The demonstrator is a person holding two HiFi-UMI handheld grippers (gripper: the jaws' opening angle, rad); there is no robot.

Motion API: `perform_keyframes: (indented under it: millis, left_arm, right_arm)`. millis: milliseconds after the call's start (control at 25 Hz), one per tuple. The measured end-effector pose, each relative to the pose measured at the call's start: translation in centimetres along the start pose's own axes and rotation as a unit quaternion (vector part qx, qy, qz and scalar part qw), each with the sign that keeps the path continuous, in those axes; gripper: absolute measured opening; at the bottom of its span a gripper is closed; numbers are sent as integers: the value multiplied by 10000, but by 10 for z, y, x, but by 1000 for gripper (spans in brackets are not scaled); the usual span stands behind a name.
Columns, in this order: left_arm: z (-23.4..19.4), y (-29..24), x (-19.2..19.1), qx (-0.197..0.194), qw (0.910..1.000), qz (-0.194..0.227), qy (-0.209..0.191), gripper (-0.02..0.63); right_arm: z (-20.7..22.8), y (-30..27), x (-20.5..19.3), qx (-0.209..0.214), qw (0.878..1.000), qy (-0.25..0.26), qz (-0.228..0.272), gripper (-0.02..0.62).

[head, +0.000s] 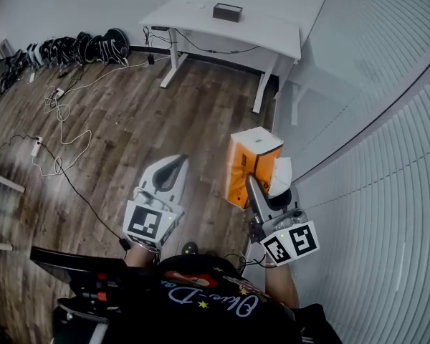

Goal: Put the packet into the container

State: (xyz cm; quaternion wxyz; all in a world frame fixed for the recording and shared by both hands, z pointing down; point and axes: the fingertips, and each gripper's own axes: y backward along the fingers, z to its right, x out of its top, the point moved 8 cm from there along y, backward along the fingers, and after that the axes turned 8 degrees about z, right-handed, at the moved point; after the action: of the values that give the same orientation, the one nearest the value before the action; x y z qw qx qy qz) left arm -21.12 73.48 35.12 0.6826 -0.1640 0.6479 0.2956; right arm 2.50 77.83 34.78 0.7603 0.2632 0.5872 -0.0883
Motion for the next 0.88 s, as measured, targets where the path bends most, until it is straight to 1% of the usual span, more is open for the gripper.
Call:
perform_keyframes:
  millis: [120, 200, 280, 400, 560, 720, 880]
  left_arm:
    - [-1, 7, -7, 29, 10000, -21, -61, 9]
    - [-1, 6, -9, 15, 10000, -13, 21, 9]
    - [3, 3, -9, -96, 10000, -10, 14, 9]
    - [4, 2, -13, -209, 9997, -93, -111, 9]
    - [4, 6, -17, -231, 9997, -60, -65, 9]
    - [1, 15, -33, -275, 9996, -1, -30, 9]
    - [-6, -1, -39, -275, 9996, 12, 67, 9]
  right_arm:
    - [-6, 5, -9, -16, 10000, 36, 0, 198]
    - [-6, 7, -12, -50, 10000, 50, 7, 198]
    - [-5, 10, -14, -100, 9999, 110, 2, 198]
    - [-4, 11, -16, -173, 9994, 302, -71, 198]
    - [-7, 18, -18, -267, 9990, 355, -40, 198]
    - [-16, 26, -32, -338, 9986, 409, 23, 198]
    - [-5, 15, -33, -378, 9984, 427, 55, 198]
